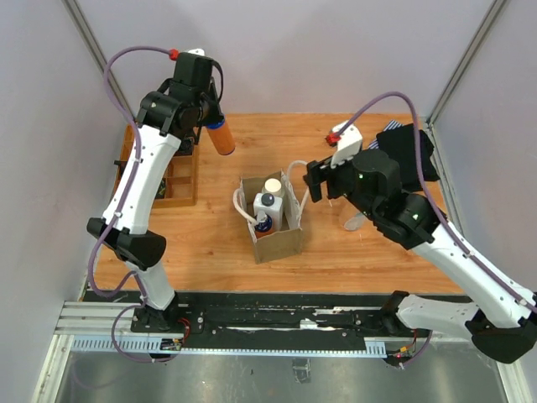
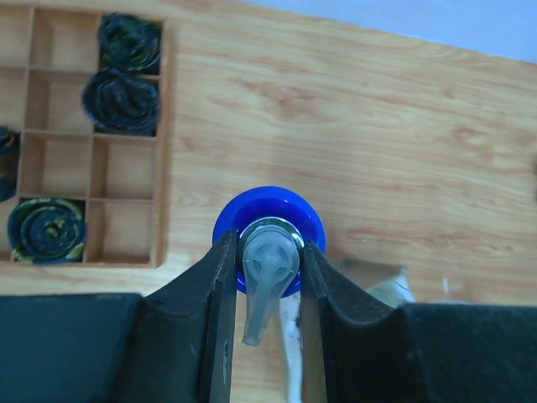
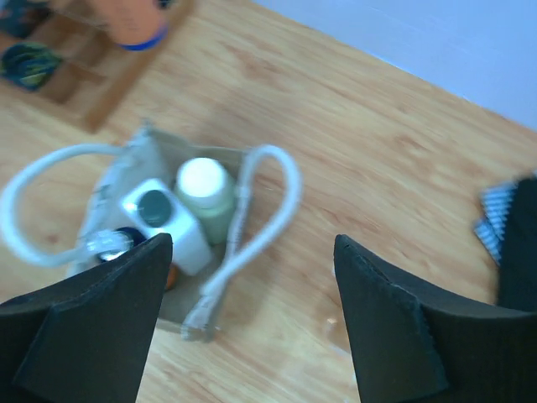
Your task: Take the personal care products out of the canvas bag
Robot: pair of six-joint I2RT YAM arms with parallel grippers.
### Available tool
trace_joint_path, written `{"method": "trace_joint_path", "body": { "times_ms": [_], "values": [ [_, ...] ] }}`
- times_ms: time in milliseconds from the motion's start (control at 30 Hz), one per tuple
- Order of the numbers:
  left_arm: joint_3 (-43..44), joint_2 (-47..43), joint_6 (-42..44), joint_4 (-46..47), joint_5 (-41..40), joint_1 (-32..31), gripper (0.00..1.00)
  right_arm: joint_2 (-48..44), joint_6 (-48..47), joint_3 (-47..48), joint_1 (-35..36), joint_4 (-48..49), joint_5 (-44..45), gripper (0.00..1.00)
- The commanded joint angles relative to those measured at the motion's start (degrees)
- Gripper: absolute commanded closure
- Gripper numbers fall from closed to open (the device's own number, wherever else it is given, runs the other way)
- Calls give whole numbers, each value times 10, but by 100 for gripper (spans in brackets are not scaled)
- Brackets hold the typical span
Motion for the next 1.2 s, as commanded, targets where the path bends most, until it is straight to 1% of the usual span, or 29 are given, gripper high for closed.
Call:
{"method": "trace_joint_path", "body": {
  "times_ms": [0,100,233,400,500,567,667,700,733,800,900,933,1033,1100,1167],
  "values": [
    [-30,11,-18,46,37,53,99,56,-71,14,51,24,-102,22],
    [-82,25,-15,69,64,76,99,108,-87,23,51,33,-127,23],
    [-148,22,-10,112,80,87,100,172,-101,34,50,61,-194,26],
    [-200,29,-2,129,77,90,100,244,-98,42,50,81,-218,28],
    [-231,32,-4,136,84,94,99,272,-89,41,50,89,-225,30],
    [-249,33,-5,145,97,97,99,285,-84,39,49,93,-223,33],
    [-266,35,-4,154,111,96,99,303,-78,37,44,102,-235,41],
    [-268,38,-4,153,113,97,99,309,-77,39,43,102,-237,42],
    [-271,39,-3,153,114,96,98,315,-76,39,41,102,-242,42],
    [-276,41,0,152,116,97,88,326,-75,44,40,93,-252,40],
    [-287,41,3,154,118,97,79,341,-75,52,39,73,-259,36],
    [-290,41,3,156,121,97,74,347,-75,56,38,63,-260,34],
    [-298,43,7,158,131,96,63,369,-84,85,36,15,-267,33],
    [-298,44,8,156,134,96,59,384,-95,105,36,-33,-270,35],
    [-297,45,10,155,137,96,52,391,-107,123,36,-67,-271,42]
  ]
}}
